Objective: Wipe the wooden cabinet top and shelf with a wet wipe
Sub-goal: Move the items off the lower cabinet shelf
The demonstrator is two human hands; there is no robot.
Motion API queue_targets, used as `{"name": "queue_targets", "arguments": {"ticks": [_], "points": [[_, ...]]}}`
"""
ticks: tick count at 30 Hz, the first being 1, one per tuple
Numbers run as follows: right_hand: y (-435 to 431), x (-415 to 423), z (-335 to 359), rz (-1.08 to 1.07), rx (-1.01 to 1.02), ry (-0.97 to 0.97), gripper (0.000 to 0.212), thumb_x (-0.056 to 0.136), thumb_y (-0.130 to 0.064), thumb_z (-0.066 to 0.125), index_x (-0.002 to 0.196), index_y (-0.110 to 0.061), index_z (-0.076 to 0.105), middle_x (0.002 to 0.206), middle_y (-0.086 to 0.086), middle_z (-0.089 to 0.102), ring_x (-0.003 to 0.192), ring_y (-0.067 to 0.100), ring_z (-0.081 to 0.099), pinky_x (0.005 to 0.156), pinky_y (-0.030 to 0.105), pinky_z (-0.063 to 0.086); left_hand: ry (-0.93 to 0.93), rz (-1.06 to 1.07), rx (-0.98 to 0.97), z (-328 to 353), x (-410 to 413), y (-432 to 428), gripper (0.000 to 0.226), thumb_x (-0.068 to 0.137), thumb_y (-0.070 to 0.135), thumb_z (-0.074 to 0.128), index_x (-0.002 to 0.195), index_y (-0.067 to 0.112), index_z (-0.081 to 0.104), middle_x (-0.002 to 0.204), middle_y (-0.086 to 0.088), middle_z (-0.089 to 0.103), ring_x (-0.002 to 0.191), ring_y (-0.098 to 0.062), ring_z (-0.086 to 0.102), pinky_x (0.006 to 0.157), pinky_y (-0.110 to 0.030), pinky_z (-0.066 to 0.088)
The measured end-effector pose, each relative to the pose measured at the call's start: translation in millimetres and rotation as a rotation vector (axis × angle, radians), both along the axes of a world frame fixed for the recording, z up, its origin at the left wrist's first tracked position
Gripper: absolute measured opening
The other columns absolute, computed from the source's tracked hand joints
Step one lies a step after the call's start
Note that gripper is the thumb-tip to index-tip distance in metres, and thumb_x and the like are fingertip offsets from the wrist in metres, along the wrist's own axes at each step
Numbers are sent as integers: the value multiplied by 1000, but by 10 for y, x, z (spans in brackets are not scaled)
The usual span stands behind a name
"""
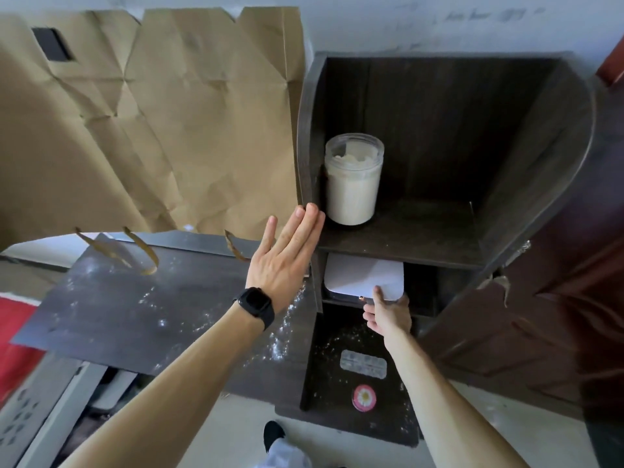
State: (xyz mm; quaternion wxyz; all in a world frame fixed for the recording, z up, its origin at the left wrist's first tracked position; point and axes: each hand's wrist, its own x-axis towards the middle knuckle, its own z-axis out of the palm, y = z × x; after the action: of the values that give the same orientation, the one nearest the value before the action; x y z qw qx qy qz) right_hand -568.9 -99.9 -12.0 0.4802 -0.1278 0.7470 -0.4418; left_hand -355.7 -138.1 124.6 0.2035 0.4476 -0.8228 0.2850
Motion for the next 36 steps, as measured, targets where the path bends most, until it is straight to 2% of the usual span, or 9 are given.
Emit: {"name": "queue_targets", "arguments": {"ticks": [7,12,14,16,20,23,26,31,36], "points": [[183,-129,89,197,25,11,91,84,-62,64,153,-30,15,87,-6,71,76,15,74,57,26,58,108,3,207,-18,-177,258,96,84,10,61,160,16,2,168,-4,-9,155,-24,-4,124,-50,-6],[867,-231,-178,244,9,142,81,88,-64,55,151,-24,24,101,-8,72,73,5,73,91,45,56,97,-98,578,-686,-294,726,83,82,19,62,157,18,26,167,-6,13,154,-25,10,124,-51,11],[1221,-207,-366,286,79,179,74,87,-65,54,146,-25,34,109,-5,72,76,5,73,95,44,53,49,-120,810,-1044,-341,876,77,86,21,61,156,21,30,165,-4,20,152,-24,16,124,-47,13],[1536,-146,-549,325,175,209,74,86,-67,54,146,-26,37,119,-2,70,96,13,72,99,41,50,-68,-112,1028,-1410,-414,950,73,92,26,52,158,26,20,167,0,12,154,-22,7,124,-40,1],[1950,13,-910,436,306,292,80,86,-65,56,150,-26,30,140,2,57,121,19,59,103,35,46,-257,-87,1228,-2123,-621,913,73,96,32,49,159,27,14,166,1,10,154,-21,4,124,-41,4],[2036,122,-1167,571,359,384,85,88,-59,57,155,-29,16,154,8,37,130,23,51,102,32,44,-323,-39,1299,-2544,-771,814,74,95,35,53,158,24,15,164,-2,17,151,-27,16,124,-43,15],[1981,223,-1393,621,359,437,88,88,-56,60,155,-36,7,153,8,28,119,23,59,95,34,52,-356,11,1312,-2885,-895,709,76,95,34,54,158,21,13,164,-5,18,150,-29,19,123,-46,17],[1798,377,-1666,675,338,520,89,86,-49,67,151,-45,6,149,5,29,115,29,62,87,38,55,-472,63,1238,-3215,-982,558,75,96,34,54,158,16,14,158,-9,30,146,-31,26,118,-47,23],[1616,421,-1775,720,353,685,73,88,-39,69,145,-34,23,131,4,44,104,31,65,82,41,56,-534,46,1148,-3271,-961,523,47,96,30,53,139,14,44,139,-11,43,132,-32,39,106,-44,33]]}}
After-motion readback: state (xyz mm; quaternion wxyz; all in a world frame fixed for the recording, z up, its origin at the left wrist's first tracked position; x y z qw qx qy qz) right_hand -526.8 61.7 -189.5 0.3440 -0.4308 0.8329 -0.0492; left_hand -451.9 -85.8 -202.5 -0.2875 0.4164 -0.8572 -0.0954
